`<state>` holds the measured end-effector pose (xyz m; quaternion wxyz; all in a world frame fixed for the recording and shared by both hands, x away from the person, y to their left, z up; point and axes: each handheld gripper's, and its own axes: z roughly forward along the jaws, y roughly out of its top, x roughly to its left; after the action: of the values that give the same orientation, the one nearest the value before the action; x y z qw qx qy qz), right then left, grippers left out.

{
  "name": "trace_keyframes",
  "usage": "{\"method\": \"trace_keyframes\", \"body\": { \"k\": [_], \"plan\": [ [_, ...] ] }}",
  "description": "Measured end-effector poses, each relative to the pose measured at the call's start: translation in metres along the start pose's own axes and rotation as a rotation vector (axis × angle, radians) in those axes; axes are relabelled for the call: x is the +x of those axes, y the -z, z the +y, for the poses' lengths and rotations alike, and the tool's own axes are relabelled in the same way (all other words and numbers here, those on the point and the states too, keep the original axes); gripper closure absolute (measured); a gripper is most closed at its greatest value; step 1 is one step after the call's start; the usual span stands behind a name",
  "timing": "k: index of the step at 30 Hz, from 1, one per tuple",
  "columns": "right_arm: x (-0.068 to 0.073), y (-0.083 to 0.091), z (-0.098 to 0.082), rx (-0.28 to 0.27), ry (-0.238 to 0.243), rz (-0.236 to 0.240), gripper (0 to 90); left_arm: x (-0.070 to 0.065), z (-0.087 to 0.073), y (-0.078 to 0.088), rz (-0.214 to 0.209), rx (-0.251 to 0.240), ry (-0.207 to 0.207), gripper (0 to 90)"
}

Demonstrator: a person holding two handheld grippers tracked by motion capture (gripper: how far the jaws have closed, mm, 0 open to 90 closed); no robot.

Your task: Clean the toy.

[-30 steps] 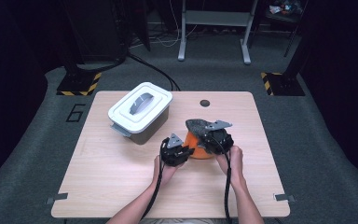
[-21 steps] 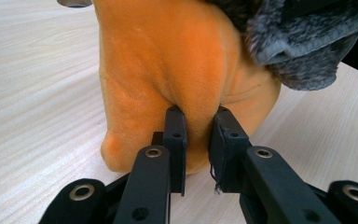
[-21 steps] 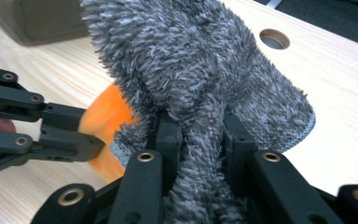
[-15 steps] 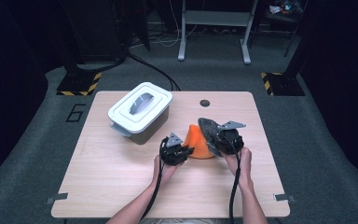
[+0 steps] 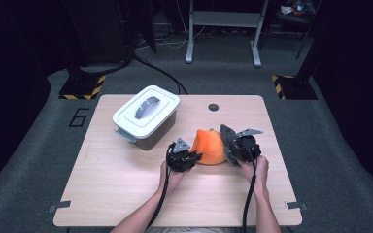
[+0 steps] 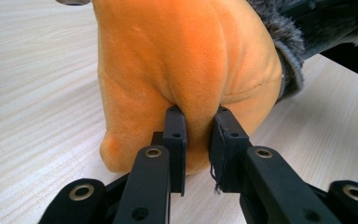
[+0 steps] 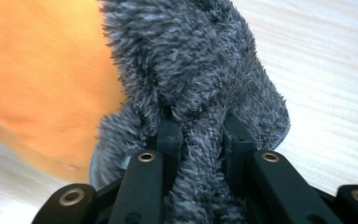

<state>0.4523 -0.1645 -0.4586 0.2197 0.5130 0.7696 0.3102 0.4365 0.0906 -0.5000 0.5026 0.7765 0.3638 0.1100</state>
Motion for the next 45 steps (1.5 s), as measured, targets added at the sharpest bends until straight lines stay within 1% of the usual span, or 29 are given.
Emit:
{"method": "trace_keyframes", "body": {
  "k": [1, 2, 6, 8, 9, 10, 14, 15, 17, 18, 21, 23, 24, 25, 27, 28, 29, 30, 32, 33, 36, 38, 39, 40, 41, 42, 44, 45],
  "plan": [
    [-0.001, -0.002, -0.001, 0.011, -0.005, -0.004, 72.9, 0.000, 0.000, 0.000, -0.001, 0.001, -0.001, 77.7],
    [-0.002, -0.004, -0.002, 0.015, -0.001, -0.007, 72.9, 0.000, 0.000, 0.000, -0.002, 0.000, 0.001, 77.7],
    [-0.008, -0.014, -0.007, 0.053, -0.022, -0.008, 72.9, 0.000, 0.000, 0.000, -0.002, 0.002, -0.002, 77.7],
    [-0.010, -0.016, -0.008, 0.059, -0.021, -0.011, 72.9, 0.000, 0.000, 0.000, -0.002, 0.004, -0.006, 77.7],
    [-0.011, -0.021, -0.010, 0.080, -0.036, -0.012, 72.9, 0.000, 0.000, 0.000, -0.002, 0.006, -0.007, 77.7],
    [-0.011, -0.022, -0.010, 0.086, -0.037, -0.011, 72.9, 0.000, 0.000, 0.000, -0.002, 0.003, -0.001, 77.8],
    [-0.013, -0.024, -0.011, 0.084, -0.027, -0.007, 73.0, 0.000, 0.000, 0.000, -0.001, 0.007, -0.004, 77.8],
    [-0.013, -0.021, -0.010, 0.080, -0.035, -0.012, 73.2, 0.001, 0.000, 0.000, 0.000, 0.008, -0.002, 77.8],
    [-0.014, -0.019, -0.010, 0.073, -0.029, -0.010, 73.3, 0.001, 0.000, 0.001, 0.003, 0.012, -0.005, 77.8],
    [-0.014, -0.012, -0.010, 0.055, -0.034, -0.014, 73.3, 0.002, 0.000, 0.001, 0.007, 0.008, -0.001, 77.8],
    [-0.011, 0.002, -0.007, 0.017, -0.040, -0.006, 73.4, 0.004, -0.001, 0.002, 0.002, 0.006, 0.033, 77.7],
    [-0.009, 0.013, -0.004, -0.015, -0.025, 0.000, 73.4, 0.004, -0.001, 0.002, 0.004, 0.003, 0.040, 77.7],
    [-0.009, 0.013, -0.004, -0.015, -0.025, 0.000, 73.4, 0.004, -0.001, 0.002, 0.004, 0.003, 0.040, 77.7],
    [-0.005, 0.024, 0.002, -0.050, -0.005, 0.017, 73.4, 0.004, -0.001, 0.002, 0.005, 0.007, 0.027, 77.7],
    [-0.001, 0.032, 0.006, -0.075, 0.015, 0.029, 73.4, 0.003, -0.001, 0.002, 0.010, 0.011, 0.014, 77.7],
    [-0.001, 0.032, 0.006, -0.075, 0.015, 0.029, 73.4, 0.003, -0.001, 0.002, 0.010, 0.011, 0.014, 77.7],
    [0.003, 0.036, 0.009, -0.089, 0.024, 0.043, 73.3, 0.003, 0.000, 0.002, 0.013, 0.007, 0.013, 77.7],
    [0.010, 0.043, 0.015, -0.105, 0.055, 0.076, 73.3, 0.002, 0.000, 0.002, 0.018, 0.006, 0.003, 77.7],
    [0.018, 0.046, 0.020, -0.116, 0.076, 0.097, 73.3, 0.001, 0.000, 0.002, 0.015, 0.010, 0.004, 77.7],
    [0.022, 0.046, 0.022, -0.120, 0.077, 0.107, 73.2, 0.001, 0.001, 0.002, 0.016, 0.016, -0.010, 77.7],
    [0.038, 0.045, 0.030, -0.118, 0.125, 0.132, 73.1, 0.000, 0.001, 0.002, 0.021, 0.018, -0.022, 77.6],
    [0.047, 0.041, 0.035, -0.111, 0.145, 0.135, 73.1, -0.001, 0.001, 0.002, 0.021, 0.010, -0.017, 77.6],
    [0.051, 0.039, 0.036, -0.109, 0.144, 0.140, 73.1, 0.000, 0.001, 0.002, 0.023, 0.011, -0.021, 77.6],
    [0.054, 0.035, 0.038, -0.100, 0.161, 0.141, 73.1, 0.000, 0.001, 0.002, 0.026, 0.012, -0.025, 77.6],
    [0.059, 0.031, 0.039, -0.092, 0.155, 0.139, 73.1, 0.000, 0.001, 0.002, 0.032, 0.012, -0.028, 77.6],
    [0.061, 0.027, 0.040, -0.090, 0.163, 0.128, 73.1, 0.000, 0.001, 0.002, 0.033, 0.013, -0.029, 77.6],
    [0.063, 0.024, 0.040, -0.089, 0.167, 0.117, 73.2, 0.000, 0.000, 0.001, 0.039, 0.015, -0.026, 77.6],
    [0.064, 0.023, 0.040, -0.078, 0.161, 0.109, 73.2, 0.000, 0.000, 0.001, 0.040, 0.018, -0.025, 77.6]
  ]
}}
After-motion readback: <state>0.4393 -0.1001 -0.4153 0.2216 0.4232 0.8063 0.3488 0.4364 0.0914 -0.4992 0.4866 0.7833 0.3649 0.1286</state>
